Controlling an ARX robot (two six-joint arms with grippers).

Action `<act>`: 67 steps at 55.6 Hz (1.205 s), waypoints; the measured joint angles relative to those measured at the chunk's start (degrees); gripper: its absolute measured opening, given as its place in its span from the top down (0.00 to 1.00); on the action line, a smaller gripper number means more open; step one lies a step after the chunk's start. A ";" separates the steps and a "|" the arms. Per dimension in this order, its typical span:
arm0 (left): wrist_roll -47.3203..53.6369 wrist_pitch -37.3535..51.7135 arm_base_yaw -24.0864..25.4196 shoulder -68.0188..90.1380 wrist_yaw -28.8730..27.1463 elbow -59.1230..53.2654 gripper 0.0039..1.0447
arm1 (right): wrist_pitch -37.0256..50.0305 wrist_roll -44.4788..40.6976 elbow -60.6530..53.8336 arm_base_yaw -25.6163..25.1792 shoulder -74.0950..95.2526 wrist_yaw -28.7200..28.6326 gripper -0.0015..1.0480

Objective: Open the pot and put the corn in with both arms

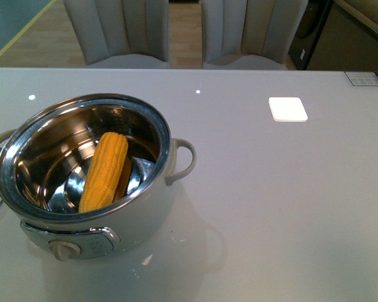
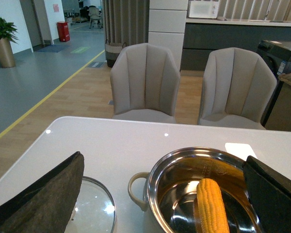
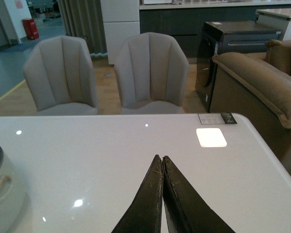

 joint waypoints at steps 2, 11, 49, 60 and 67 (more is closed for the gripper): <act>0.00 0.00 0.00 0.00 0.00 0.00 0.06 | -0.02 0.00 0.00 0.00 0.00 0.00 0.98; 0.00 0.00 0.00 0.00 0.00 0.00 0.06 | -0.07 -0.09 0.00 0.00 -0.09 0.00 0.91; 0.00 0.00 0.00 0.00 0.00 0.00 0.06 | -0.07 -0.09 0.00 0.00 -0.11 0.00 0.08; 0.00 0.00 0.00 0.00 0.00 0.00 0.06 | -0.07 -0.09 0.00 0.00 -0.11 0.00 0.08; 0.00 0.00 0.00 0.00 0.00 0.00 0.06 | -0.07 -0.09 0.00 0.00 -0.11 0.00 0.08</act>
